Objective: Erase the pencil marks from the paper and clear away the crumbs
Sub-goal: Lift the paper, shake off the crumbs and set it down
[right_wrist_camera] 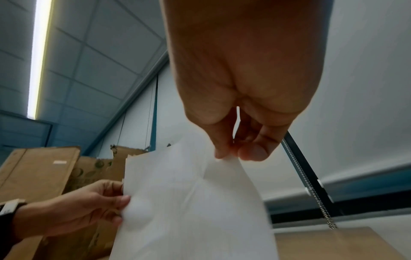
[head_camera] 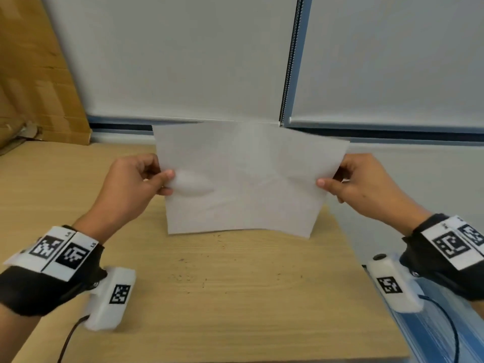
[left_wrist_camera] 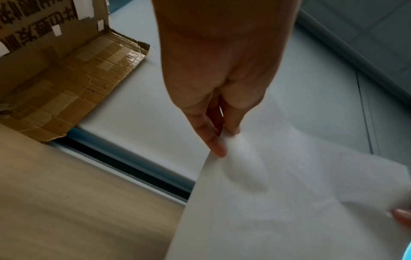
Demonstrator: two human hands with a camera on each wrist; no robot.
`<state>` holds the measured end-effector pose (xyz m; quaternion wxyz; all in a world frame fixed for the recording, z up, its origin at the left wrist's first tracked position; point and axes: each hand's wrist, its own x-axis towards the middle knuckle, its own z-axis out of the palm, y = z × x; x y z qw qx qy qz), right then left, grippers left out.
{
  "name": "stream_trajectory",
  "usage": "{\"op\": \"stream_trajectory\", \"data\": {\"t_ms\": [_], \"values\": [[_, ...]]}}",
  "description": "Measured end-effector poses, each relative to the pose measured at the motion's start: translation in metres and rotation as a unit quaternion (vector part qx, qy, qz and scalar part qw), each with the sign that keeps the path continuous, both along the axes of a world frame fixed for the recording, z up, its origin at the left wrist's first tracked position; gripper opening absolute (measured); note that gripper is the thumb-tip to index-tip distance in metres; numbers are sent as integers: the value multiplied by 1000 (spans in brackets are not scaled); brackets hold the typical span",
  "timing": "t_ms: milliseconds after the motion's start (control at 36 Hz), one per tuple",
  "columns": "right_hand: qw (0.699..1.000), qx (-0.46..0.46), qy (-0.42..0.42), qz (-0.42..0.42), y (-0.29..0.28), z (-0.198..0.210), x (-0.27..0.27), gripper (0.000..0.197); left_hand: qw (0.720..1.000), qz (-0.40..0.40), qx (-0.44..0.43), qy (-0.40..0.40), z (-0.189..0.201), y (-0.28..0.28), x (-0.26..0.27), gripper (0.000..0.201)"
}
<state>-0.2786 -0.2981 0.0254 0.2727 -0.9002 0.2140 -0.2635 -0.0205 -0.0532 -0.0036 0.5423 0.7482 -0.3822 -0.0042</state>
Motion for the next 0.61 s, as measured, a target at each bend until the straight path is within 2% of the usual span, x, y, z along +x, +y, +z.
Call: {"op": "stream_trajectory", "data": {"t_ms": [56, 139, 194, 333, 444, 528, 611], "values": [[999, 10, 39, -9, -3, -9, 2, 8, 1000, 5, 16, 1, -5, -1, 5, 6], [999, 37, 34, -14, -16, -14, 6, 10, 1000, 24, -4, 16, 2, -2, 13, 3], [998, 42, 48, -25, -29, -18, 10, 12, 999, 42, -27, 18, 13, -4, 25, 9], [979, -23, 199, -44, -53, -46, 31, 11, 995, 88, -37, -20, 46, -9, 54, 10], [961, -53, 271, -26, -52, -65, 48, 24, 993, 111, 7, -47, 57, -22, 67, 25], [958, -70, 280, -9, -52, -74, 56, 10, 992, 110, 47, -40, 51, -37, 66, 16], [959, -62, 276, -9, -58, -72, 60, 11, 994, 96, 61, -6, 38, -55, 69, 8]]}}
